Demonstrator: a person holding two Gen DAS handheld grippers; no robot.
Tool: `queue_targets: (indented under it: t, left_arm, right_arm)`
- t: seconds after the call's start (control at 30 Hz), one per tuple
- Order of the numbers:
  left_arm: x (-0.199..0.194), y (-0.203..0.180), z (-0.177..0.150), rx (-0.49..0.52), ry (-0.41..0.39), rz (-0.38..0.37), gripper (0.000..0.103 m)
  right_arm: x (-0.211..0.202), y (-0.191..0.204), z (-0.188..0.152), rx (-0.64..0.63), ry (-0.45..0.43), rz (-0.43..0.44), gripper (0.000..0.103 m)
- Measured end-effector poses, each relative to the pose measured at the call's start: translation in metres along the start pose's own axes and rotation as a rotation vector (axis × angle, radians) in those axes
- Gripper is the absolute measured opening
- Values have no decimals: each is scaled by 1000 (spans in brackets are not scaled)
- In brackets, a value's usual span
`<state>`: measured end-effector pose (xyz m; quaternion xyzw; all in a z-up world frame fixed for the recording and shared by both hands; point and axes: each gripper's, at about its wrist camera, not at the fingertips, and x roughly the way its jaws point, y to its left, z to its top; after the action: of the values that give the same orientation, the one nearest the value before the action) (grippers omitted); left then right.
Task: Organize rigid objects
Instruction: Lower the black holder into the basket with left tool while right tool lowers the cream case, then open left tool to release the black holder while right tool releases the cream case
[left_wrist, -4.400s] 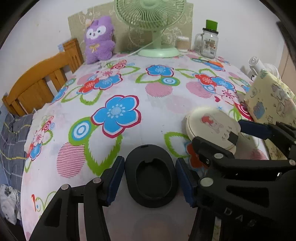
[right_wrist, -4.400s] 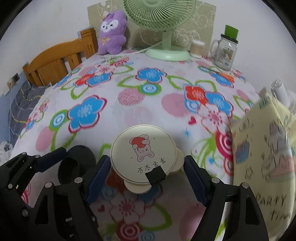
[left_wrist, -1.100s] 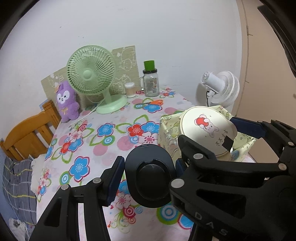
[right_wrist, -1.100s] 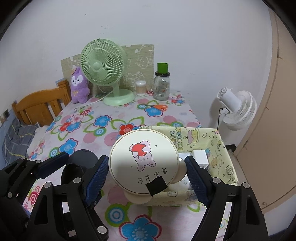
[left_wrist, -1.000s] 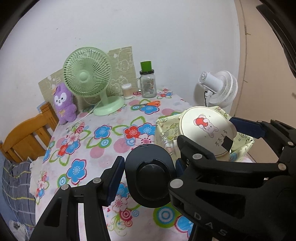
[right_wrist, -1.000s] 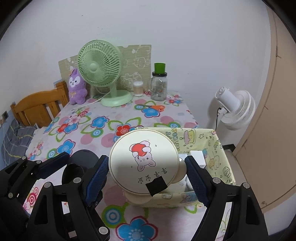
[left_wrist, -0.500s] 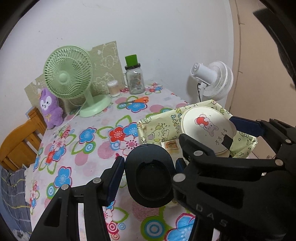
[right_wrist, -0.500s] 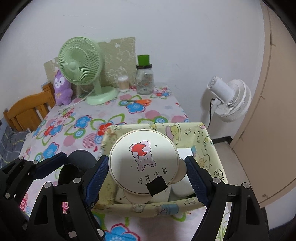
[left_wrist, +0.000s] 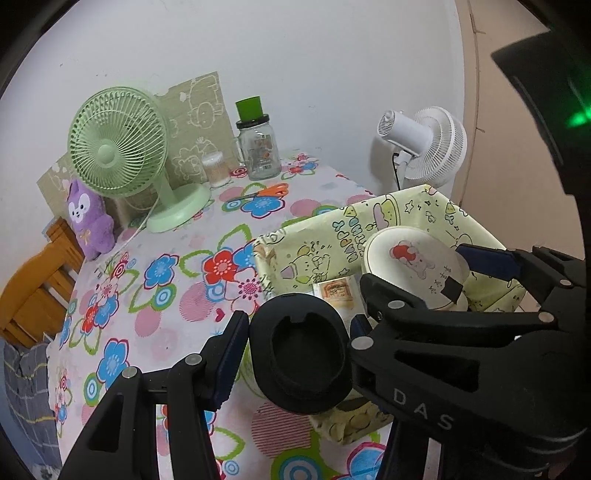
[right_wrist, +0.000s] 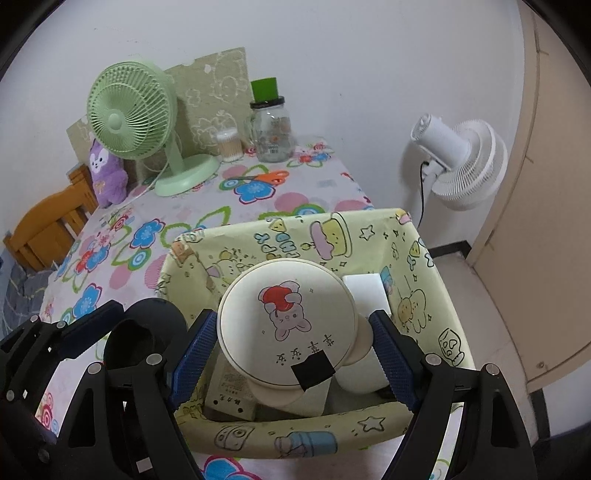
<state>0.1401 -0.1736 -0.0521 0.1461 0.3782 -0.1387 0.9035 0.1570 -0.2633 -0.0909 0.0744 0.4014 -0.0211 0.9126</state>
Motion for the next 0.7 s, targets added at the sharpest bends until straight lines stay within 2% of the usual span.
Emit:
queue_targets:
  t: [0.43, 0.57, 0.7]
  left_arm:
    - [7, -12, 6, 10, 4, -16, 59]
    - [5, -14, 8, 10, 0, -26, 59]
    - [3, -18, 10, 14, -9, -46, 59]
  right_arm:
    - [10, -18, 3, 50, 38, 4, 88]
    - [4, -21, 2, 55, 27, 1, 88]
    - [-9, -22, 2, 26, -7, -45, 88]
